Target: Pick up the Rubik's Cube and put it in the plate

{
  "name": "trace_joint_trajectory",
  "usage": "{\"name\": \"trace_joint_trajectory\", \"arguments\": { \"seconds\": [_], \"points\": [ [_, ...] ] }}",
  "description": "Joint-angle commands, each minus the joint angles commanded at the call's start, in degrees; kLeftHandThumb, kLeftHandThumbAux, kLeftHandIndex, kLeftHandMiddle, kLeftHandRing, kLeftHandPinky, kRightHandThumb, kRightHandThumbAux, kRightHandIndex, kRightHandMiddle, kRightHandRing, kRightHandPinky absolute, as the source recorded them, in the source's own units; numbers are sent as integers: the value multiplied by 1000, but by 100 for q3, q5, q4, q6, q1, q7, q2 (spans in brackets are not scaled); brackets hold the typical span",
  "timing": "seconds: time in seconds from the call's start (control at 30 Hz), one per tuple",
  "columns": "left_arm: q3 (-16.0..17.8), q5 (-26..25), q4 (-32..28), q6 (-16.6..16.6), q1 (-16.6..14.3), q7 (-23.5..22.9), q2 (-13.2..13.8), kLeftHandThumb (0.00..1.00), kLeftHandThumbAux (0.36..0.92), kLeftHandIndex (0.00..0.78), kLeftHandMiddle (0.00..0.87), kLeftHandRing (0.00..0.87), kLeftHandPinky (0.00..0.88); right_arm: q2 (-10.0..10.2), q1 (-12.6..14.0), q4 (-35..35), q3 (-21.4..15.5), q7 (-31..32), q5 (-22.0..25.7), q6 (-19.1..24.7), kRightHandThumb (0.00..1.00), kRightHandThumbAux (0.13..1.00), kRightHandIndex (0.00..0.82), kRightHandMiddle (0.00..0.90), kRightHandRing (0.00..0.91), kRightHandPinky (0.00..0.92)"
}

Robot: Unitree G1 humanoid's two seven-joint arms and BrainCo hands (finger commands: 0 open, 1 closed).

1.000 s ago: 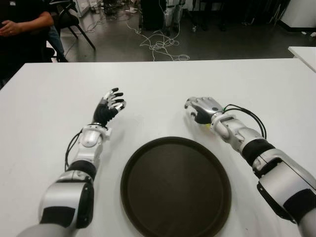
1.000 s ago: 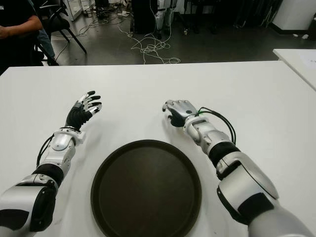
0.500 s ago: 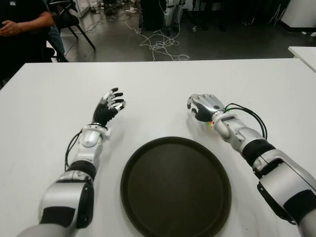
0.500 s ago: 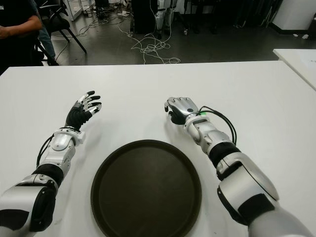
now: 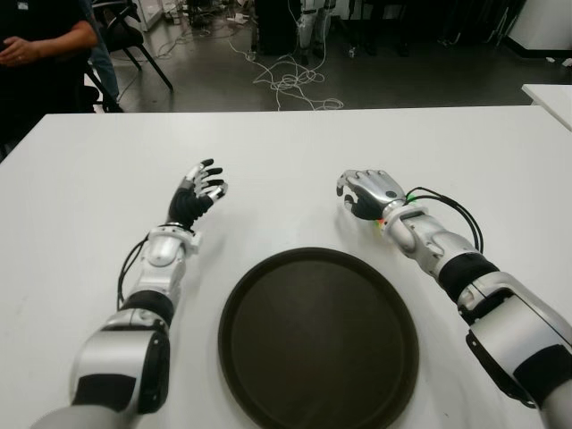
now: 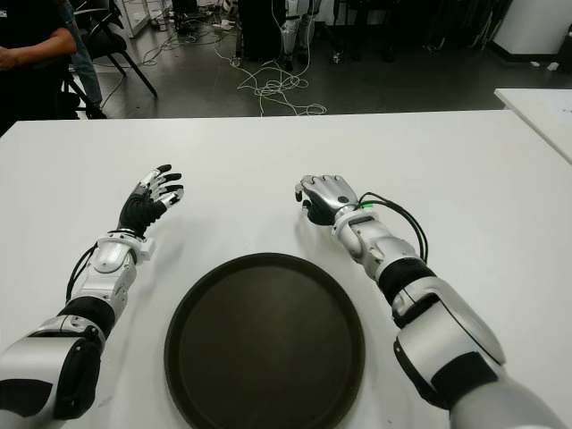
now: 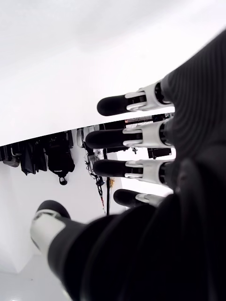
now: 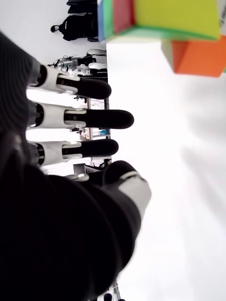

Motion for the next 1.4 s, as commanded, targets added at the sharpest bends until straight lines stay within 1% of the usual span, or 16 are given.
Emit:
{"name": "trace_joint_trajectory", "arguments": {
  "seconds": [0.3,0.37,0.43,0.53,0.6,0.63,0.73,0.77,0.8,0.83,0.87,0.93,1.0,1.13,1.27,1.4],
  "points": [
    [-7,4,4,-9,3,-21,-5,169,708,111,203,205,190,-80,40,-100,-32,-151,-59,22,694,732,414,436,438,404],
    [-2,-3,4,-1,-1,-23,-11,171,709,108,202,205,194,-214,34,-135,-62,-278,-69,-63,693,732,414,437,444,418],
    [2,-7,6,12,-6,-16,-14,172,711,106,201,205,193,-510,25,-289,-166,-345,-23,-253,693,732,413,428,439,414],
    [2,-3,14,34,-16,0,-19,170,713,102,196,199,180,-800,39,-574,-330,-343,51,-422,690,735,406,362,368,339],
    [-3,7,18,45,-22,13,-18,169,714,101,195,196,177,-1028,203,-1091,-530,-265,139,-456,686,738,402,315,316,293],
    [-4,9,18,48,-23,15,-18,168,713,101,196,195,176,-1086,261,-1246,-587,-231,158,-455,681,740,399,277,275,255],
    [-5,11,19,41,-27,12,-16,166,713,102,198,197,182,-1415,650,-2069,-893,-61,297,-398,670,745,396,196,182,154],
    [-5,11,20,35,-28,8,-16,165,713,103,198,198,186,-1504,792,-2400,-1015,13,361,-334,548,761,333,178,160,131],
    [-4,11,21,31,-28,6,-15,165,713,105,199,199,190,-1548,889,-2625,-1098,77,395,-275,350,784,233,140,118,89],
    [-3,9,22,34,-30,-1,-14,165,713,106,199,200,192,-1581,985,-2844,-1191,114,434,-211,224,794,162,107,82,57],
    [-2,7,23,39,-31,-5,-12,163,711,106,198,201,194,-1595,1051,-2994,-1254,148,454,-157,143,793,110,74,53,36],
    [2,1,28,65,-38,-11,-10,163,710,106,198,202,197,-1629,1184,-3189,-1371,144,483,-123,73,788,60,40,27,18],
    [7,-5,30,84,-44,-15,-10,163,711,105,196,201,199,-1649,1281,-3278,-1447,116,483,-121,29,783,27,16,10,7],
    [10,-10,27,104,-51,-21,-13,170,713,104,194,199,199,-1715,1449,-3222,-1578,-70,448,-249,7,779,7,4,2,1],
    [-7,11,22,100,-54,-4,-17,175,716,108,195,199,190,-1938,1778,-3522,-1805,-155,467,-370,1,775,1,0,0,0],
    [-10,14,21,90,-46,-2,-19,172,716,110,200,201,189,-2054,1914,-3694,-2015,-141,485,-407,0,773,0,0,0,0]
  ]
}}
